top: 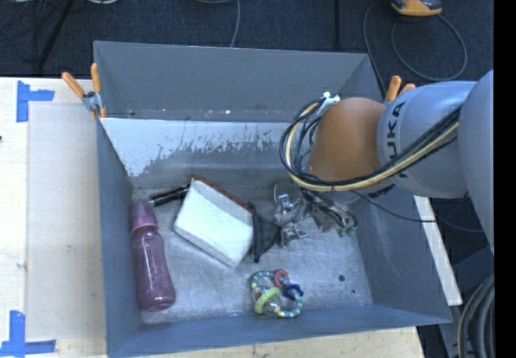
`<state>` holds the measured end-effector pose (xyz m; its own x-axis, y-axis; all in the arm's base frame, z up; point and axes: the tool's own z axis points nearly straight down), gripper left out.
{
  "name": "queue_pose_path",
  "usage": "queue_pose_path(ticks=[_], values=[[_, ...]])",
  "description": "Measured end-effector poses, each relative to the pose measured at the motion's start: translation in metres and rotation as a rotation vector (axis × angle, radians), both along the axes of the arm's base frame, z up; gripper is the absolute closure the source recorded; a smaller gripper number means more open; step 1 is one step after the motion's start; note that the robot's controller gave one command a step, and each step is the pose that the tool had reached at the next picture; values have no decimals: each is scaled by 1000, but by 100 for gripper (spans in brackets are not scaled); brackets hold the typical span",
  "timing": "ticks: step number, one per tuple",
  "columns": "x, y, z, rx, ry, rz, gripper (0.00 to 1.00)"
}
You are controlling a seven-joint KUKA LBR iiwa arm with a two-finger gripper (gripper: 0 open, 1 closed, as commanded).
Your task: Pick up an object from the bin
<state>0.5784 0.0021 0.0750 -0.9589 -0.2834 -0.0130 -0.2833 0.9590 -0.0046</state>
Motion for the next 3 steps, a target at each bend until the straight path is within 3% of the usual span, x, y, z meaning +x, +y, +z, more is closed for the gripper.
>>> queue_pose_path(ticks=[2,3], values=[[-5,1,24,1,19,1,100],[-3,1,40,1,13,2,100]])
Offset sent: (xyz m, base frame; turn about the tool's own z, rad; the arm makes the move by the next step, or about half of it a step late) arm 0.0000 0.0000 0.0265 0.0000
